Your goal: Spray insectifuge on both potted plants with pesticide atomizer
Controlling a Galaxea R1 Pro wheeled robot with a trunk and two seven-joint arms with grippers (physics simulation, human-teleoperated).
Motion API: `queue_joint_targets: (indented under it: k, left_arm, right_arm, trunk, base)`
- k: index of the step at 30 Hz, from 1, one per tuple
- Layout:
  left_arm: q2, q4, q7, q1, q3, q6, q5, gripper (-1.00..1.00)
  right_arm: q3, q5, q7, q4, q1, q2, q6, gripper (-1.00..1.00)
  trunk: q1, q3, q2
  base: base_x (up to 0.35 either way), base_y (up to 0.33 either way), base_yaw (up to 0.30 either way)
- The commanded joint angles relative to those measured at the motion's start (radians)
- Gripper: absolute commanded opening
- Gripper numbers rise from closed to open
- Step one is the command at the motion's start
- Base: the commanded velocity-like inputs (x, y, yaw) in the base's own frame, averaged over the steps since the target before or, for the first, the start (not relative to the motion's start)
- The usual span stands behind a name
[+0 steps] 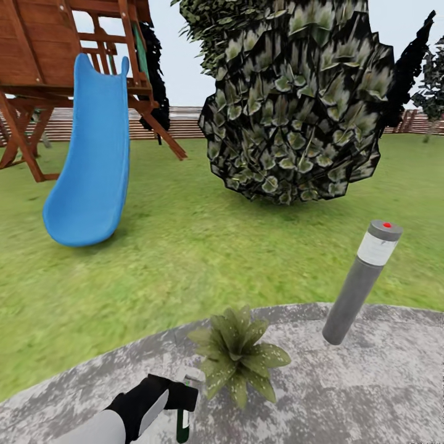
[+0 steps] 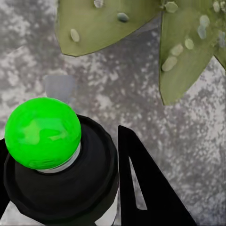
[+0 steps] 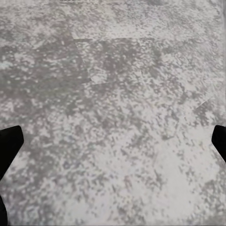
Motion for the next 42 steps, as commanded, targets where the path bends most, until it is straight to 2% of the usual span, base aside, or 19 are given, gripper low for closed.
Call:
queue_joint_targets:
  k: [1, 11, 17, 21, 29, 31, 34, 36, 37, 39, 40, 42]
  left_arm:
    - [0.000, 0.000, 0.000, 0.000, -0.001, 0.000, -0.001, -1.00]
    - [-0.001, 0.000, 0.000, 0.000, -0.003, 0.001, -0.002, -1.00]
    - [-0.001, 0.000, 0.008, 0.001, -0.003, 0.000, -0.001, -1.00]
    - [-0.002, 0.001, 0.007, 0.003, -0.003, 0.001, 0.000, -1.00]
    - [-0.010, 0.000, 0.001, 0.003, -0.003, 0.004, 0.001, -1.00]
    - [-0.004, -0.006, -0.004, 0.003, -0.003, 0.000, 0.002, -1.00]
    - [0.018, -0.014, -0.057, 0.003, -0.003, -0.002, 0.000, -1.00]
    - [0.022, -0.036, -0.065, 0.003, -0.005, 0.007, 0.000, -1.00]
    - [0.022, -0.069, -0.066, 0.003, -0.006, 0.032, -0.002, -1.00]
    - [0.020, -0.206, -0.057, 0.000, -0.005, 0.191, -0.005, -1.00]
    - [0.016, -0.276, -0.043, -0.003, -0.003, 0.284, -0.056, -1.00]
    - [0.004, -0.316, -0.038, -0.008, 0.000, 0.408, -0.170, -1.00]
  right_arm:
    - [0.000, 0.000, 0.000, 0.000, 0.000, 0.000, 0.000, 1.00]
    - [-0.001, 0.000, 0.000, 0.000, 0.000, 0.000, 0.000, 1.00]
    - [-0.001, 0.000, 0.000, 0.000, 0.000, 0.000, 0.000, 1.00]
    - [-0.001, -0.001, 0.000, -0.001, 0.000, 0.000, -0.001, 1.00]
    - [-0.001, -0.002, 0.000, -0.002, 0.000, 0.000, 0.000, 1.00]
    - [-0.001, -0.001, -0.001, -0.001, 0.000, 0.000, 0.000, 1.00]
    - [-0.001, -0.002, -0.001, 0.000, 0.000, 0.000, 0.000, 1.00]
    - [-0.001, -0.002, -0.001, 0.001, 0.000, 0.000, -0.001, 1.00]
    - [-0.001, -0.002, -0.002, 0.001, 0.000, 0.000, -0.001, 1.00]
    - [-0.001, -0.002, -0.002, 0.002, 0.000, 0.000, -0.001, 1.00]
    - [-0.001, -0.002, -0.002, 0.002, 0.000, 0.000, -0.001, 1.00]
    - [-0.001, -0.002, -0.002, -0.001, 0.000, 0.000, -0.002, 1.00]
  trunk:
    - [0.000, 0.000, 0.000]
    - [0.000, 0.000, 0.000]
    - [0.000, 0.000, 0.000]
    - [0.000, 0.000, 0.000]
    - [0.000, 0.000, 0.000]
    - [0.000, 0.000, 0.000]
    - [0.000, 0.000, 0.000]
    - [0.000, 0.000, 0.000]
    - [0.000, 0.000, 0.000]
    - [0.000, 0.000, 0.000]
    - [0.000, 0.000, 0.000]
    - [0.000, 0.000, 0.000]
  base:
    - [0.250, 0.258, -0.294]
    - [0.143, 0.308, -0.294]
    - [0.011, 0.036, -0.285]
    - [0.000, 0.040, -0.045]
    - [0.000, 0.312, -0.210]
    - [0.000, 0.338, -0.290]
    - [0.000, 0.195, -0.074]
    - [0.000, 0.026, -0.007]
    - [0.000, 0.006, -0.002]
    - [0.000, 0.001, 0.000]
    - [0.000, 0.000, 0.000]
    - [0.000, 0.000, 0.000]
